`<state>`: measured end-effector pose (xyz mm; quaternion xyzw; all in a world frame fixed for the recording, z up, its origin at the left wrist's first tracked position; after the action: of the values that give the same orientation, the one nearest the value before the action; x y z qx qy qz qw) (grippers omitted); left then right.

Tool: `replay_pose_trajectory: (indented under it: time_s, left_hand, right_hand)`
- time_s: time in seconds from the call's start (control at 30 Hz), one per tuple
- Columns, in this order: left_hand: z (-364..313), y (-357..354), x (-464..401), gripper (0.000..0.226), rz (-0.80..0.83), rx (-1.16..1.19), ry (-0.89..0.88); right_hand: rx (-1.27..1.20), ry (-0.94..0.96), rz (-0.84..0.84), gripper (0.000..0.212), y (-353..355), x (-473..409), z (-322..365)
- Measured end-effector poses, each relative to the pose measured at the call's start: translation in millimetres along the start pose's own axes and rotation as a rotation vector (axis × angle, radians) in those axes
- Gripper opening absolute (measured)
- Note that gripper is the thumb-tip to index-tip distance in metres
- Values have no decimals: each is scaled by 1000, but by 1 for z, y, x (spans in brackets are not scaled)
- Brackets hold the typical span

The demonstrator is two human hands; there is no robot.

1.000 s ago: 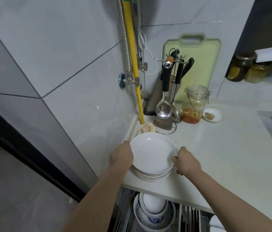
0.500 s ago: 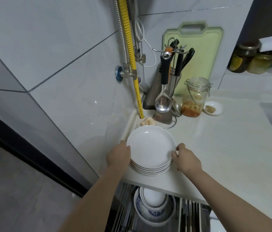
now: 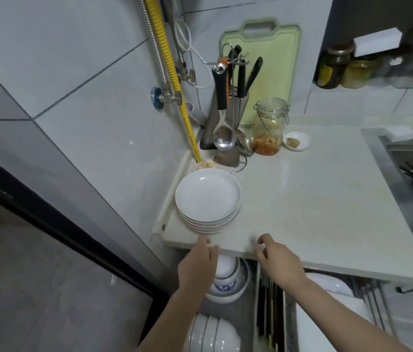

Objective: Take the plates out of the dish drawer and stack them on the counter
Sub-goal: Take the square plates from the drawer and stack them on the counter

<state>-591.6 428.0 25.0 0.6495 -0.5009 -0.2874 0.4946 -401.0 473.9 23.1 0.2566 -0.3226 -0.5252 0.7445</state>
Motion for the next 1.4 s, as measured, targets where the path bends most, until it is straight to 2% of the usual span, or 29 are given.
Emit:
replay_pose_trajectory:
  time_s: [0.27,0.43,0.8,0.97,1.4]
  left_hand:
    - [-61,-99,65,17,223,-45,-185]
    - [-81,-168,96,29,391,-175,-242]
    - [-93,-302,99,35,563,-340,-226]
    - [-92,-335,93,35,590,-464,-201]
    - [-96,-347,77,19,666,-515,-173]
  right_hand:
    - [33,-189,23,29,-3,74,-111]
    - [40,-340,41,34,-7,111,-189]
    - [144,-686,100,34,-39,130,-329]
    - [166,-776,121,33,-51,118,-358]
    - [181,-887,89,33,-61,96,-373]
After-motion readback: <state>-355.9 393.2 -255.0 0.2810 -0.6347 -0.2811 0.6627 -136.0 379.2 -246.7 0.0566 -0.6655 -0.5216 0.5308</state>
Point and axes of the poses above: each hand's wrist, its own x-axis away from the middle knuckle, its own y-axis out of the back of the hand, z = x × y, the point moved 4 cm from there along -x, towards the middle knuckle, and after that the axes turned 11 degrees about -x, right-handed, at the moved point
